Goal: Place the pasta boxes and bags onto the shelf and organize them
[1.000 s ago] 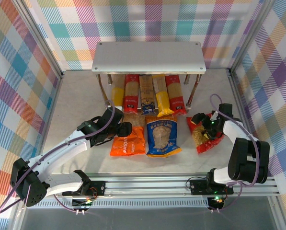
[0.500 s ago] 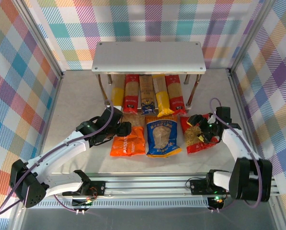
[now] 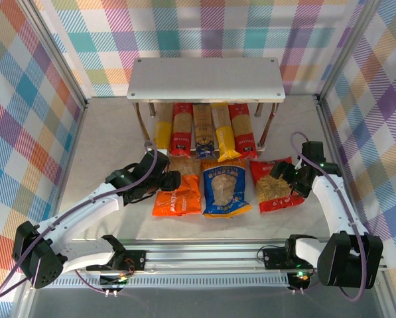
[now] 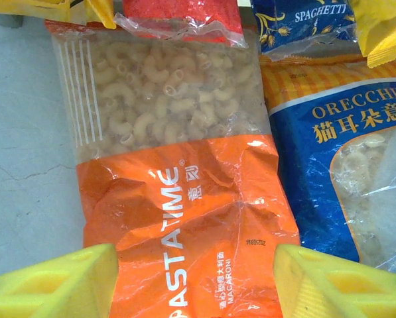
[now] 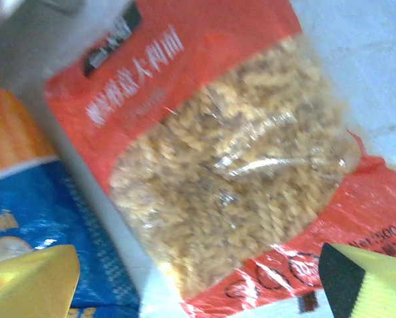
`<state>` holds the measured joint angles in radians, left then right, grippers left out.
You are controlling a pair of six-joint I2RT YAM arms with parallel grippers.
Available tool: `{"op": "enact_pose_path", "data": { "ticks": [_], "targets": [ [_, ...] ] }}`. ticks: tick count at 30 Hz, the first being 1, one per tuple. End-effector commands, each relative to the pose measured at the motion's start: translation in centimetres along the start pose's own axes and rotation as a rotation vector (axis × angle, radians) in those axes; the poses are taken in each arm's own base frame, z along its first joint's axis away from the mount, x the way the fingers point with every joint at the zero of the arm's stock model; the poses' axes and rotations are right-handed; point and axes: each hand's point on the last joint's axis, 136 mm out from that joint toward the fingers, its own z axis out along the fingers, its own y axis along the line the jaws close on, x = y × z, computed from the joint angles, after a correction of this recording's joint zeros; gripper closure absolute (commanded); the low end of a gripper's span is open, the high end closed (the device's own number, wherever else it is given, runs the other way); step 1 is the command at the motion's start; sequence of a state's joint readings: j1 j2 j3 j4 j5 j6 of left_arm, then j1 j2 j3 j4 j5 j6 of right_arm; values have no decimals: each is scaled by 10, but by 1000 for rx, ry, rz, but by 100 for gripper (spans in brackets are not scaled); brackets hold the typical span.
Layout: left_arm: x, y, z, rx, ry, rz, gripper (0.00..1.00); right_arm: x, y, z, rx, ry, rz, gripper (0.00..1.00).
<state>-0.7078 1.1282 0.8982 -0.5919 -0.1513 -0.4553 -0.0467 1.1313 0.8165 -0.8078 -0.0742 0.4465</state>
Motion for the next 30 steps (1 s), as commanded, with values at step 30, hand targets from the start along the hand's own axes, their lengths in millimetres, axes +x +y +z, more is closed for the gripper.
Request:
{"op": "enact_pose_path", "data": {
  "ticks": [30],
  "targets": [
    [-15,3,-13,7,-68,-4,31,-4,13,55,254,52,-330,1]
  ]
}}
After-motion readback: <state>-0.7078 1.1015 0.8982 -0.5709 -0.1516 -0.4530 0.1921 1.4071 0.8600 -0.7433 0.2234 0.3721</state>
